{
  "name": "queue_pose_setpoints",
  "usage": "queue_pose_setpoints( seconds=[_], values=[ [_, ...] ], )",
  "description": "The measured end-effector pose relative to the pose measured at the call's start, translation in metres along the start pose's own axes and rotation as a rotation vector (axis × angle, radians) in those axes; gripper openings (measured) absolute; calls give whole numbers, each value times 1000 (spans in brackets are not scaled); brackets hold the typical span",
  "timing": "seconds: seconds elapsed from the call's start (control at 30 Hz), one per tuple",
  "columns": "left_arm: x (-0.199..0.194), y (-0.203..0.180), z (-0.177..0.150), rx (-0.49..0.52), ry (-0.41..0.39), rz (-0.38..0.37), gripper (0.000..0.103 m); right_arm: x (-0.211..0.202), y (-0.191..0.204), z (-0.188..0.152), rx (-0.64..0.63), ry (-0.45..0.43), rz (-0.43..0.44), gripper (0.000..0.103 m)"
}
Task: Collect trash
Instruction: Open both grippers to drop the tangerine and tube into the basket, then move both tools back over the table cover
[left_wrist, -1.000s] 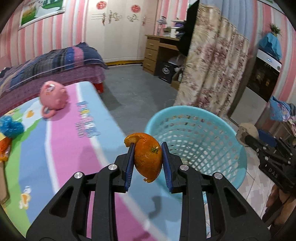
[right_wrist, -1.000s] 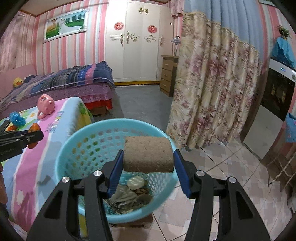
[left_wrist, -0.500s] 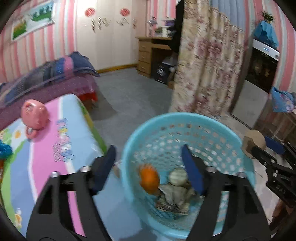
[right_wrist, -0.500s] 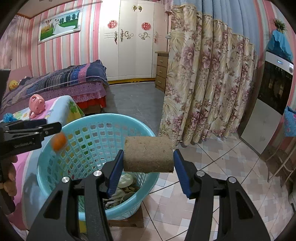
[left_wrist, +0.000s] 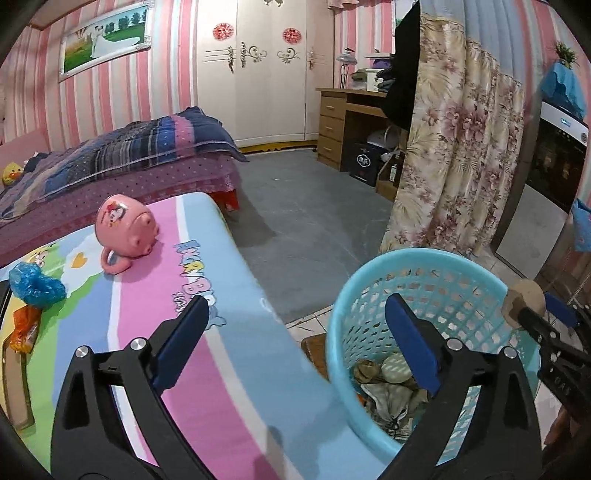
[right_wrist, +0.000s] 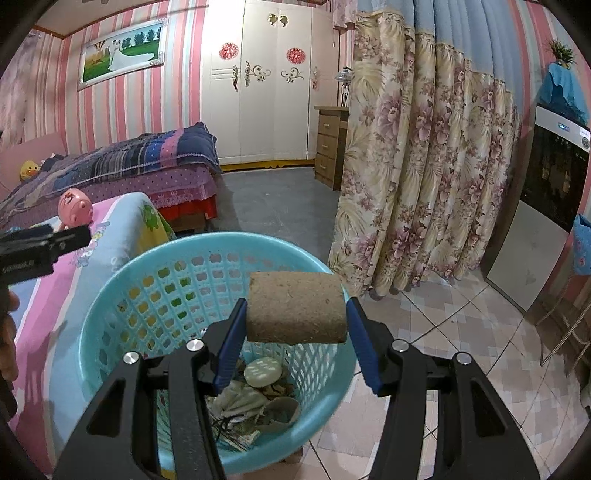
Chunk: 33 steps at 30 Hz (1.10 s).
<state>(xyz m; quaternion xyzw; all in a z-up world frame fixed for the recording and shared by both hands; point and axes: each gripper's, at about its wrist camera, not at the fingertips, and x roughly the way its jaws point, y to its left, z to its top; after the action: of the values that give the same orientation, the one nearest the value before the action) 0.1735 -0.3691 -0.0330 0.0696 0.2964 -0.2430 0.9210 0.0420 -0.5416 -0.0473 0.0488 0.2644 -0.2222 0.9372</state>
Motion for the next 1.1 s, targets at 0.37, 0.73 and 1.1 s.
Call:
queue_pose_setpoints(
  seconds=[0.37, 0.73, 1.1],
  values=[
    [-16, 29, 4, -35, -29, 46, 95, 17, 26, 13, -36, 16, 1, 72],
    [-44, 72, 4, -94, -36, 87, 97, -2, 46, 21, -31, -11, -4, 96],
    [-96, 140, 4, -159, -46, 200, 97, -42, 82, 46, -15, -73, 96, 97]
  ],
)
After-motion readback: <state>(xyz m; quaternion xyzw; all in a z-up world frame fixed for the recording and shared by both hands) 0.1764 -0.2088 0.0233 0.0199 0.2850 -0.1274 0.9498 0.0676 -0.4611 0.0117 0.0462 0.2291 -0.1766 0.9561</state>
